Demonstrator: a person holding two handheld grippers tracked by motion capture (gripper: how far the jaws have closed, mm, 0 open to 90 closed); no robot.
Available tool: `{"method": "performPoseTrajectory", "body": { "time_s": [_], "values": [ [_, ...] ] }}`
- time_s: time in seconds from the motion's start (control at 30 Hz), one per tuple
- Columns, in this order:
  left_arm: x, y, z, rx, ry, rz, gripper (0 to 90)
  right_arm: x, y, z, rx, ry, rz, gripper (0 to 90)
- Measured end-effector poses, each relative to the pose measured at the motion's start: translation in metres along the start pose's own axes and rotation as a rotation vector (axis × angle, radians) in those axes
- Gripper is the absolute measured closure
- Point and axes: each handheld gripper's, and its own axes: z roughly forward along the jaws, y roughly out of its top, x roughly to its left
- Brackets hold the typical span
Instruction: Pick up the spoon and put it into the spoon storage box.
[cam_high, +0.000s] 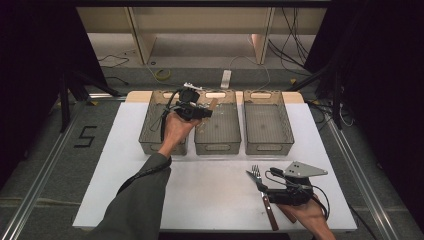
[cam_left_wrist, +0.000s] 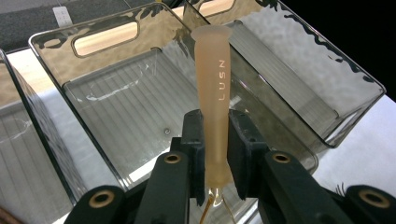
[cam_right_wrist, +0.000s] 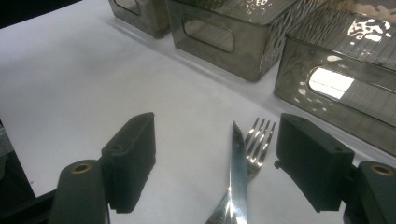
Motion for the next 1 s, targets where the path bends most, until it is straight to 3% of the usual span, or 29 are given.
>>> {"method": "performPoseTrajectory", "body": {
  "time_s": [0.17, 0.57, 0.7, 1.0],
  "values": [
    [0.000, 0.001, 0.006, -0.013, -0.013, -0.027, 76.9, 0.000, 0.000, 0.000, -0.001, 0.003, 0.000, 29.2],
    [-0.003, -0.001, 0.016, -0.052, -0.009, -0.034, 76.6, 0.000, 0.000, 0.000, -0.001, 0.004, -0.003, 29.2],
    [-0.003, -0.003, 0.019, -0.051, 0.005, -0.028, 76.4, 0.000, 0.000, 0.001, 0.001, 0.004, -0.001, 29.2],
    [0.000, -0.008, 0.027, -0.035, 0.028, -0.057, 74.9, 0.000, 0.000, 0.000, 0.000, 0.006, -0.003, 29.2]
  ]
}}
